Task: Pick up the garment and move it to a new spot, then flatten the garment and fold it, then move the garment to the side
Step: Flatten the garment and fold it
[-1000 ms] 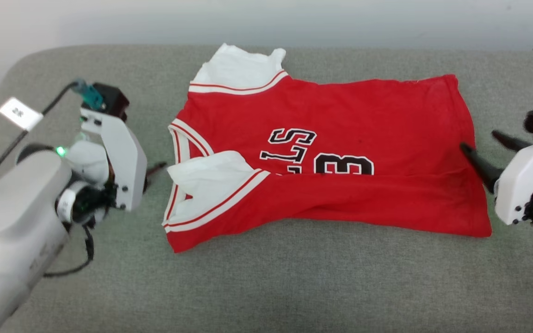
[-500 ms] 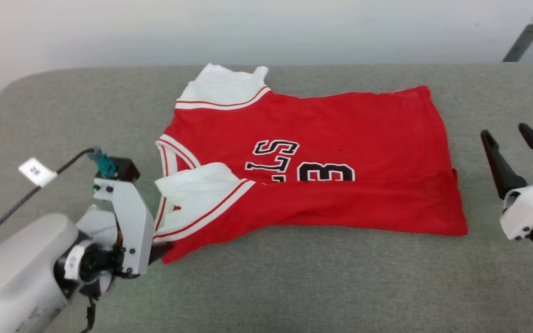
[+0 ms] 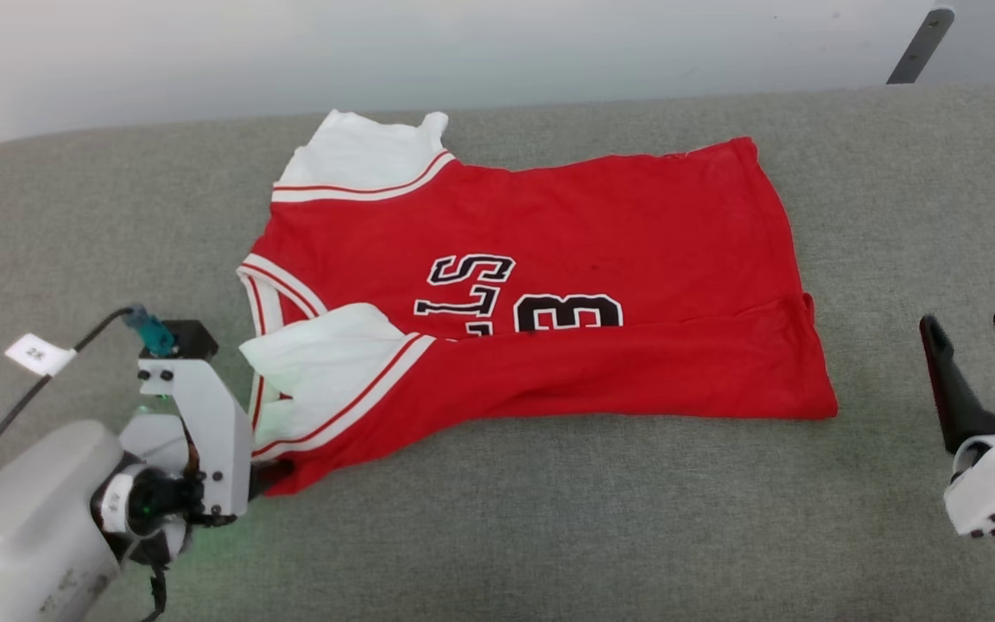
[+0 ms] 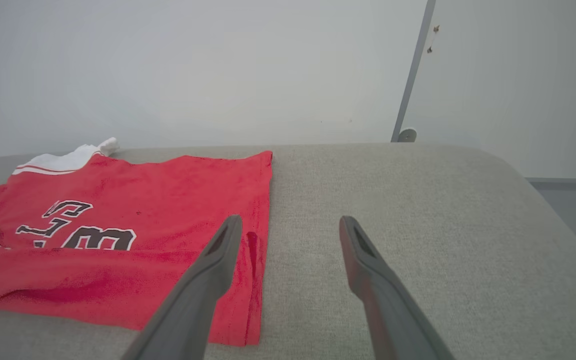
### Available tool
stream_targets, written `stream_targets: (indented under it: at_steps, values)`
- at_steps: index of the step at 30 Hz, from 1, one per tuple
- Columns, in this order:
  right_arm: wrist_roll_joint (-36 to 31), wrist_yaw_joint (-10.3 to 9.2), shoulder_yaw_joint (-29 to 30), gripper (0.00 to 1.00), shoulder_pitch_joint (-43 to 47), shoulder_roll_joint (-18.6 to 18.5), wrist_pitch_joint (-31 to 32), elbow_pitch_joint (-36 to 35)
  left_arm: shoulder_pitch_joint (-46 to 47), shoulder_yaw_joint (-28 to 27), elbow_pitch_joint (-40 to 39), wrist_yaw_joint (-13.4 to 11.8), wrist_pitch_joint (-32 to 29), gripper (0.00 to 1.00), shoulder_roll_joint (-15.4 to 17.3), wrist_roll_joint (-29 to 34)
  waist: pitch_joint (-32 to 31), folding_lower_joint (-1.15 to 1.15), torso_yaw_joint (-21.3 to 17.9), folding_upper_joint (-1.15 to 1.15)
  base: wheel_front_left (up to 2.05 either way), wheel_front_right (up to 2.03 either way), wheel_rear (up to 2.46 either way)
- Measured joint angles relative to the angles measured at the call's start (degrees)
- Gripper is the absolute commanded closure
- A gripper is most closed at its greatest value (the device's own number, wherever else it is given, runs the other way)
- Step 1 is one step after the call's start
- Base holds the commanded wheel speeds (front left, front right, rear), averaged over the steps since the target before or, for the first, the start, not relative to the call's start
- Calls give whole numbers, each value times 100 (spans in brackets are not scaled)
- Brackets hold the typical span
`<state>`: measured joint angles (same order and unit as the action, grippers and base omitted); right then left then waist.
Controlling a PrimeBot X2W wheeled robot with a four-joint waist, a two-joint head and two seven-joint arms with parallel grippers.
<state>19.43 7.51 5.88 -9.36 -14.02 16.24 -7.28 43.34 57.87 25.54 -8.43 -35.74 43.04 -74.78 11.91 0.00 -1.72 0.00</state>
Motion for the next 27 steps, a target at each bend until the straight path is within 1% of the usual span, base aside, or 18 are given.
stream_targets:
  at_steps: [1, 2, 3, 5, 6, 8, 10, 15, 18, 21, 22, 23, 24, 25, 26, 27]
  values:
    - [0, -1, 38, 0, 57, 60, 63, -51, 2, -15, 121, 70, -5, 47, -32, -43, 15, 0, -15, 0, 0, 0, 0]
    - [0, -1, 34, 0, 110, 79, 156, -87, 9, -26, 207, 124, -23, 85, -63, -67, 29, 0, -28, 0, 0, 0, 0]
    - [1, -1, 13, 0, 170, 87, 231, -134, 21, -45, 308, 186, -29, 100, -93, -99, 40, 0, -40, 0, 0, 0, 0]
    - [64, -1, -44, 0, 225, 134, 472, -159, 48, -70, 478, 283, -108, 100, -137, -183, 61, 0, -55, 0, 0, 0, 0]
    - [65, -1, -140, 0, 265, 89, 579, -180, 93, -48, 531, 343, -111, 100, -122, -160, 71, 0, -57, 0, 0, 0, 0]
    - [181, 1, -136, 0, 269, 89, 781, -138, 145, -40, 624, 413, -66, 100, -157, -98, 92, 0, -53, 0, 0, 0, 0]
    - [189, -1, -244, 0, 261, -13, 1040, -49, 196, -37, 697, 487, -64, 100, -199, -96, 111, 0, -29, 0, 0, 0, 0]
    - [368, 0, -389, 0, -71, -82, 1561, 346, 349, -2, 839, 593, -86, 100, -334, -34, 174, 0, 59, 0, 0, 0, 0]
    - [390, -1, -539, 0, -485, -166, 1945, 896, 462, -11, 932, 643, -45, 100, -475, -18, 234, 0, 145, 0, 0, 0, 0]
    - [396, 0, -661, 0, -803, -152, 2204, 1352, 550, -8, 1010, 694, -1, 100, -581, 21, 281, 0, 218, 0, 0, 0, 0]
    - [403, 0, -688, 0, -912, -148, 2272, 1514, 580, -3, 1036, 702, 4, 100, -611, 26, 297, 0, 240, 0, 0, 0, 0]
    - [403, 0, -688, 0, -912, -148, 2272, 1514, 580, -3, 1036, 702, 4, 100, -611, 26, 297, 0, 240, 0, 0, 0, 0]
    - [426, 0, -753, 0, -1129, -126, 2384, 1839, 638, -2, 1085, 739, 30, 100, -673, 47, 334, 0, 277, 0, 0, 0, 0]
    - [419, 0, -787, 0, -1223, -114, 2410, 2007, 673, -3, 1105, 750, 34, 100, -703, 62, 349, 0, 297, 0, 0, 0, 0]
    - [419, 0, -787, 0, -1223, -114, 2410, 2007, 673, -3, 1105, 750, 34, 100, -703, 62, 349, 0, 297, 0, 0, 0, 0]
    - [353, 0, -823, 0, -1424, -107, 2436, 2336, 726, -10, 1168, 792, 56, 100, -767, 64, 380, 0, 336, 0, 0, 0, 0]
